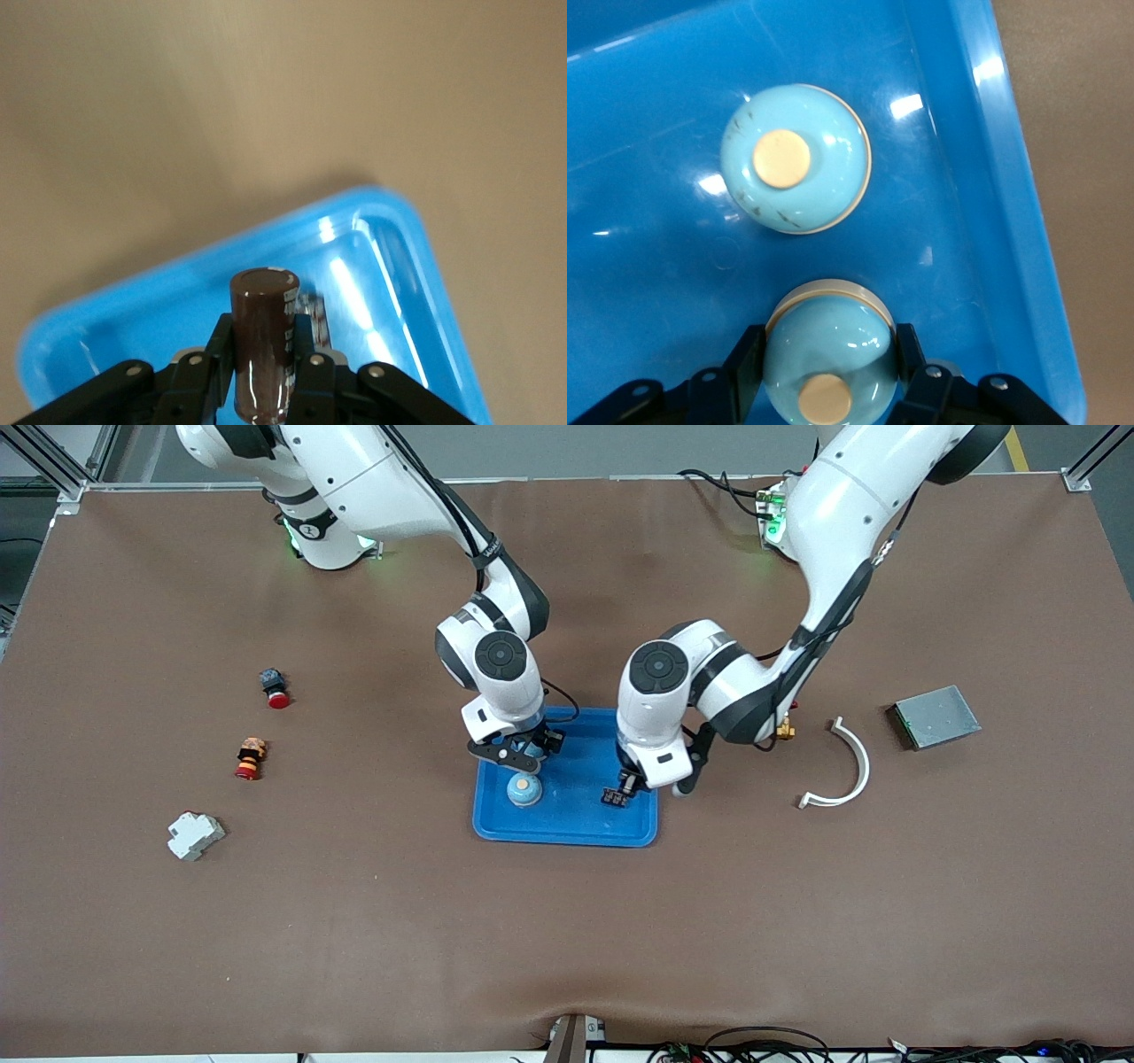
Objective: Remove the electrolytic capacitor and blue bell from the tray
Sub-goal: 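Grasp the bell with the right gripper while the left gripper grasps capacitor, then carry the bell with the right gripper while the left gripper carries capacitor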
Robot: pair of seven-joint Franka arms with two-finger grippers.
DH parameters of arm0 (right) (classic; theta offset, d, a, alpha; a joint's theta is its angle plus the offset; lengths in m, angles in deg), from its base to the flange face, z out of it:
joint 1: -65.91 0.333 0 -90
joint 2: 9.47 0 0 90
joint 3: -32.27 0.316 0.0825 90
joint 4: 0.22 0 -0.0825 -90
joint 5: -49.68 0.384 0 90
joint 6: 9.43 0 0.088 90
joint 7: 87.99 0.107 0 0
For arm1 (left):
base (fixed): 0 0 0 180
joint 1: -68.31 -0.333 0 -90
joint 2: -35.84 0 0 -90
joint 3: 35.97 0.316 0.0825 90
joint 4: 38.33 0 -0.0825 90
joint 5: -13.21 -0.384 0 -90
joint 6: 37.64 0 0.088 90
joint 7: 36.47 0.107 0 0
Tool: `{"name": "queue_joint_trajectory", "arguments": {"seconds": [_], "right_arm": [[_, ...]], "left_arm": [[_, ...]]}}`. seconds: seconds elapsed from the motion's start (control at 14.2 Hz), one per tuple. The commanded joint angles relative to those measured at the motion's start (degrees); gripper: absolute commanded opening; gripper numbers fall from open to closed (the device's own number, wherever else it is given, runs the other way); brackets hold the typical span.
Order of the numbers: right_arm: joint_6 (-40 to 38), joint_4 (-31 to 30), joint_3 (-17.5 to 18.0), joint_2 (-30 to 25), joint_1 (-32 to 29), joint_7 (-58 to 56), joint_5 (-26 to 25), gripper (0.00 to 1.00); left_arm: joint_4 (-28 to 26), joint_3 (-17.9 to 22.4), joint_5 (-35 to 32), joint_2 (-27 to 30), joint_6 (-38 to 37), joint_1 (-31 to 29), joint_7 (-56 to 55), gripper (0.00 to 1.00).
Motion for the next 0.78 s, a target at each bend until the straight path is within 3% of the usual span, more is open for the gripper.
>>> {"name": "queue_joint_trajectory", "arguments": {"seconds": [0.0, 0.28, 0.49, 0.71], "right_arm": [[-4.2, 3.1, -0.5, 0.0, -0.2, 0.2, 0.6, 0.00], [-18.3, 7.9, -0.7, -3.6, -3.0, -7.0, 0.2, 0.00], [-24.0, 6.3, -0.7, -9.0, -7.3, -17.5, 0.4, 0.00], [-24.5, 0.8, -0.7, -15.5, -13.1, -28.7, 0.4, 0.00]], "left_arm": [[-2.0, -0.4, 0.0, 5.5, -6.1, -2.7, 4.7, 0.00], [-5.9, -0.5, 4.2, 10.2, -8.2, -9.5, 11.8, 0.00], [-10.7, -0.7, 4.6, 12.2, -8.4, -14.9, 18.5, 0.00], [-13.4, -0.7, 4.6, 12.2, -8.4, -18.4, 22.7, 0.00]]}}
